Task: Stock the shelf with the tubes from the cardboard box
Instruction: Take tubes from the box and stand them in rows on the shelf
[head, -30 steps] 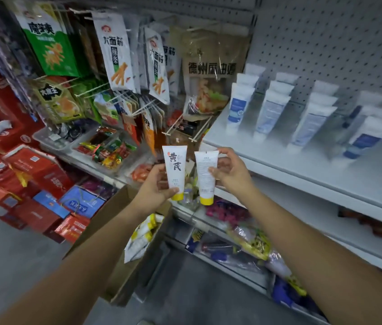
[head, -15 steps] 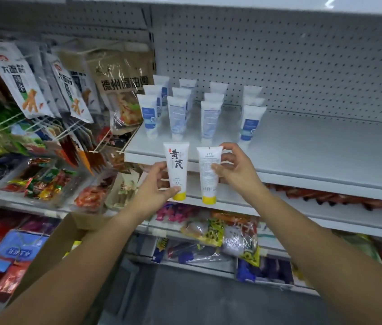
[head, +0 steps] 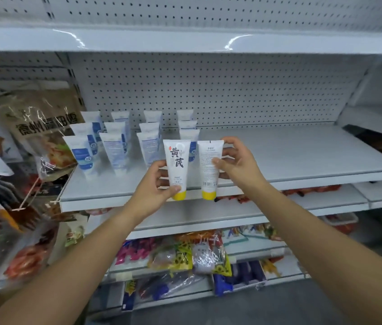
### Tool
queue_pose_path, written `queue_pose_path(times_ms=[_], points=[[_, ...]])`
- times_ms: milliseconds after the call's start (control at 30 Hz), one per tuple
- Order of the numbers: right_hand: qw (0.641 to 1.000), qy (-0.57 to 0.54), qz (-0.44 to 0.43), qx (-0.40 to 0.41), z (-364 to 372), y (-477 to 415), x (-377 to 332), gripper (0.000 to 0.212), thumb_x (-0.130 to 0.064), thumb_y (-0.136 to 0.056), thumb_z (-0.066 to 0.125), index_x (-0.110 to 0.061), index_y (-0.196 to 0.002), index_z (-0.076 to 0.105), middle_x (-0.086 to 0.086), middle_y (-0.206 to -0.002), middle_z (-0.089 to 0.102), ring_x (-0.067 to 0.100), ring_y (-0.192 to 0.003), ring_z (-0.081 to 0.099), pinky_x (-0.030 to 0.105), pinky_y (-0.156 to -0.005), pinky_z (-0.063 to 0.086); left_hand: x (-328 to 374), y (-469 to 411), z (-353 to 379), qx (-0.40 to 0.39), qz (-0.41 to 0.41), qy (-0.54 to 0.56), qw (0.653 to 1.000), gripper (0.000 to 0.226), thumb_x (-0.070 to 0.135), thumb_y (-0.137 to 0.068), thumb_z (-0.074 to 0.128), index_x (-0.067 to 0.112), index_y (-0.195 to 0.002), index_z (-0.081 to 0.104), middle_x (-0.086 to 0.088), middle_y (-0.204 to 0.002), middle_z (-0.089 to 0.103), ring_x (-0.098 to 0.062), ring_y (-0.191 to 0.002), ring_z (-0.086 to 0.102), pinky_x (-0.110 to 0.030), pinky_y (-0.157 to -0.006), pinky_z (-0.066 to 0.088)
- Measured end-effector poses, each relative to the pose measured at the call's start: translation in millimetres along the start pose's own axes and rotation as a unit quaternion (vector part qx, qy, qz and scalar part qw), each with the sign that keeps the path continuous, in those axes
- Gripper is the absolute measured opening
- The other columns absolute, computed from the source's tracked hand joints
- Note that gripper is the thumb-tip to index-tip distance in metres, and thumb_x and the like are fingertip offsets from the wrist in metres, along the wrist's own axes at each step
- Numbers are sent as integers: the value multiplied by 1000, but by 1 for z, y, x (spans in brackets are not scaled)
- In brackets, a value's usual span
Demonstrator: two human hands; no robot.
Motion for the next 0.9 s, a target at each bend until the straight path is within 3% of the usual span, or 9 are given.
queue_pose_path(times_ms=[133,267,567,667,800,900], points=[[1000,-8,5,26,-24,-6,-5,39,-1,-90,64,-19,-121,51,10,-107,66,25,-95,67,46,-78,60,9,-20,19,-17,10,7,1000,64,8,-84,76,23,-136,42,-3,-116,63,-20,-104,66,-33,-82,57],[999,-10,-4,42,-49,-18,-8,39,-2,-90,65,-16,-123,50,8,-103,67,22,-91,67,49,-78,60,23,-37,41,-32,26,1,999,60,8,-86,74,25,-133,42,-2,-116,64,-16,-104,65,-23,-78,55],[999,-18,-19,20,-123,-56,0,36,1,-91,62,-20,-118,50,4,-101,66,19,-89,65,39,-74,61,42,-83,108,-8,37,-16,999,61,4,-85,74,22,-135,42,-5,-119,63,-18,-107,65,-30,-91,54],[999,-21,-24,3,-152,-74,5,38,1,-90,63,-23,-117,51,1,-100,65,18,-89,65,35,-71,60,48,-98,139,22,38,-12,999,59,2,-86,72,22,-133,42,-3,-122,61,-16,-111,63,-21,-87,54],[999,-31,-32,-15,-186,-92,4,39,4,-90,62,-23,-115,50,1,-96,63,15,-85,63,28,-64,58,57,-114,171,63,25,-25,997,60,1,-86,72,21,-134,42,3,-118,62,-16,-111,63,-21,-85,54],[998,-34,-32,-29,-203,-104,3,40,5,-89,62,-24,-114,50,2,-98,63,17,-86,63,30,-65,60,63,-121,186,95,17,-28,995,61,-2,-85,71,16,-136,41,2,-116,61,-16,-107,63,-18,-80,55]])
Point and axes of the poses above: each hand's wrist, its own y-axis away from the middle knuckle, its own z-axis out of the palm, x = y × z, the point moved 2 cm from there along -y, towards the middle knuckle
